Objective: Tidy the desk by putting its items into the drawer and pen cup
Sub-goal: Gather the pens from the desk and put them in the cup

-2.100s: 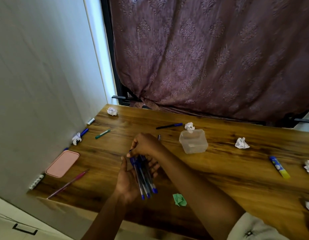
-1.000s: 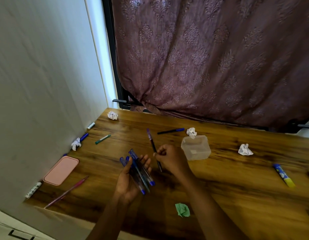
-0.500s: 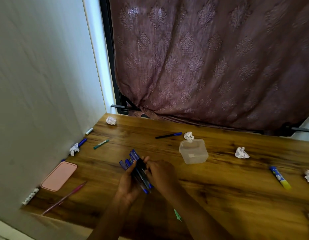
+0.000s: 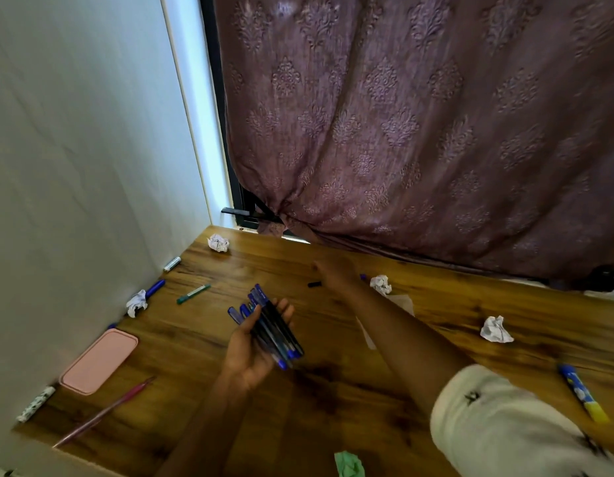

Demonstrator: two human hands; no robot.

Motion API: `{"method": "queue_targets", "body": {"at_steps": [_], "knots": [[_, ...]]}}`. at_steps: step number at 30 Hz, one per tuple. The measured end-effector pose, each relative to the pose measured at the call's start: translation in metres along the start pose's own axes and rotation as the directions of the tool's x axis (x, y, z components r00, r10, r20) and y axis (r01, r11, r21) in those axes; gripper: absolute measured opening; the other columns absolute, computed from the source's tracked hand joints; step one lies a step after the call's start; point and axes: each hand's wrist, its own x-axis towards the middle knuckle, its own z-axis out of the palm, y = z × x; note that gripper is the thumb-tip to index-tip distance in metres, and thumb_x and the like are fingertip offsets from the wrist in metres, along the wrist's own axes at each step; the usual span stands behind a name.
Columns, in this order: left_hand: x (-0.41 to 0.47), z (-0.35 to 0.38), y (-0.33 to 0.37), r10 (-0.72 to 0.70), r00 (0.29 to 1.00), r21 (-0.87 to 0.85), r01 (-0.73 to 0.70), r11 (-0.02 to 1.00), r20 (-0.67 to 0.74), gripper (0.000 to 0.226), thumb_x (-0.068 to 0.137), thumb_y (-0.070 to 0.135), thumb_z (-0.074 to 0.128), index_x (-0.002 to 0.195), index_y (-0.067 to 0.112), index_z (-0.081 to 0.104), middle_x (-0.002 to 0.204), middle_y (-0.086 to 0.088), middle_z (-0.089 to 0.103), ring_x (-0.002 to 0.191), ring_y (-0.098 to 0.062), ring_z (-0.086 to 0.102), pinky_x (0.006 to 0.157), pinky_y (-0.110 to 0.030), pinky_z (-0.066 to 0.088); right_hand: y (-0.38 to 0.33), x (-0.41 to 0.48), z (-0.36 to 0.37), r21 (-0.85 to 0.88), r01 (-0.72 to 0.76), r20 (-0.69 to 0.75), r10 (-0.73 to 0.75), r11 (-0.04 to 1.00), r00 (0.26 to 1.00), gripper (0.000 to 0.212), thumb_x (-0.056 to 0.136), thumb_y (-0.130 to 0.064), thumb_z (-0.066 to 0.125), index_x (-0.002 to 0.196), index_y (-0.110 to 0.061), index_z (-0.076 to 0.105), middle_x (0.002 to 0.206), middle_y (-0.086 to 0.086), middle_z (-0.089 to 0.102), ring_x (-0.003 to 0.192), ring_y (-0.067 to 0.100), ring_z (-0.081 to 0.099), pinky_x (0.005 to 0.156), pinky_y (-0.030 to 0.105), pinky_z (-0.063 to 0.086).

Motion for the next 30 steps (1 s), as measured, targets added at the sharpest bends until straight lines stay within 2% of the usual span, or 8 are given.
{"method": "queue_targets", "body": {"at_steps": [5,12,15,17,19,22,26,30], "knots": [[0.020,0.001,0.005,0.021,1.000,-0.032,-0.022,0.999,-0.022,0.093,0.034,0.018,0.097,0.117,0.000,0.061,0.127,-0.018,0.060,0.110,-0.029,0.063,0.088,-0.045,0.051,0.013,0.044,0.028,-0.225,0.135,0.188,-0.093,0.965,0.978,0.038,0.092,-0.024,0.049,0.127,-0.009,0.055,0.131,0.012,0.054,0.120,0.030,0.051,0.096,0.035,0.042],[0.035,-0.013,0.007,0.052,0.998,-0.024,-0.053,0.998,-0.047,0.086,0.033,0.023,0.096,0.110,0.001,0.068,0.126,-0.016,0.061,0.107,-0.029,0.065,0.085,-0.044,0.053,0.014,0.057,0.026,-0.278,0.377,0.281,-0.300,0.883,0.911,0.038,0.094,-0.019,0.045,0.132,-0.016,0.046,0.127,0.010,0.057,0.109,0.029,0.057,0.086,0.037,0.045],[0.037,-0.018,0.006,0.064,0.997,0.007,-0.064,0.998,-0.049,0.077,0.034,0.027,0.096,0.104,0.004,0.073,0.126,-0.016,0.062,0.109,-0.028,0.064,0.088,-0.045,0.051,0.016,0.050,0.020,-0.446,0.536,0.177,-0.516,0.717,0.838,0.038,0.098,-0.030,0.034,0.128,-0.014,0.050,0.126,0.013,0.056,0.113,0.030,0.054,0.090,0.038,0.041],[0.035,-0.018,0.005,0.078,0.996,0.029,-0.077,0.997,-0.045,0.075,0.034,0.030,0.096,0.101,0.005,0.074,0.124,-0.016,0.063,0.108,-0.028,0.064,0.088,-0.044,0.051,0.011,0.041,0.013,-0.402,0.555,0.023,-0.598,0.728,0.801,0.038,0.095,-0.030,0.032,0.121,-0.014,0.055,0.115,0.012,0.059,0.104,0.029,0.056,0.082,0.035,0.043],[0.033,-0.017,0.004,0.088,0.995,0.032,-0.087,0.996,-0.046,0.075,0.034,0.030,0.095,0.101,0.005,0.074,0.123,-0.015,0.063,0.107,-0.027,0.065,0.087,-0.043,0.052,0.003,0.019,-0.001,-0.289,0.588,-0.204,-0.648,0.756,0.734,0.023,0.090,-0.019,0.047,0.108,-0.014,0.061,0.098,0.006,0.062,0.085,0.022,0.061,0.066,0.028,0.047],[0.031,-0.014,0.006,0.089,0.994,-0.011,-0.090,0.996,-0.059,0.087,0.037,0.028,0.095,0.116,0.003,0.066,0.129,-0.016,0.060,0.111,-0.029,0.063,0.087,-0.043,0.053,-0.003,-0.022,-0.007,-0.232,0.616,-0.581,-0.615,0.753,0.533,0.008,0.078,-0.010,0.071,0.084,-0.012,0.066,0.080,0.000,0.064,0.065,0.013,0.061,0.053,0.023,0.048],[0.027,-0.004,0.007,0.113,0.993,-0.063,-0.115,0.991,-0.032,0.097,0.045,0.032,0.092,0.129,0.003,0.055,0.132,-0.017,0.056,0.118,-0.030,0.058,0.096,-0.045,0.048,-0.016,-0.069,0.011,0.200,0.630,-0.708,-0.334,0.750,0.622,0.009,0.087,-0.023,0.062,0.082,-0.016,0.064,0.080,-0.001,0.064,0.070,0.009,0.064,0.056,0.024,0.053],[0.023,0.000,0.011,0.124,0.992,-0.117,-0.125,0.985,-0.010,0.088,0.062,0.042,0.082,0.136,0.007,0.049,0.132,-0.013,0.055,0.123,-0.029,0.050,0.114,-0.044,0.027,-0.029,-0.093,0.039,0.246,0.542,-0.662,-0.269,0.804,0.699,0.010,0.085,-0.030,0.059,0.080,-0.021,0.061,0.075,-0.007,0.064,0.066,-0.004,0.057,0.056,0.004,0.045]]}}
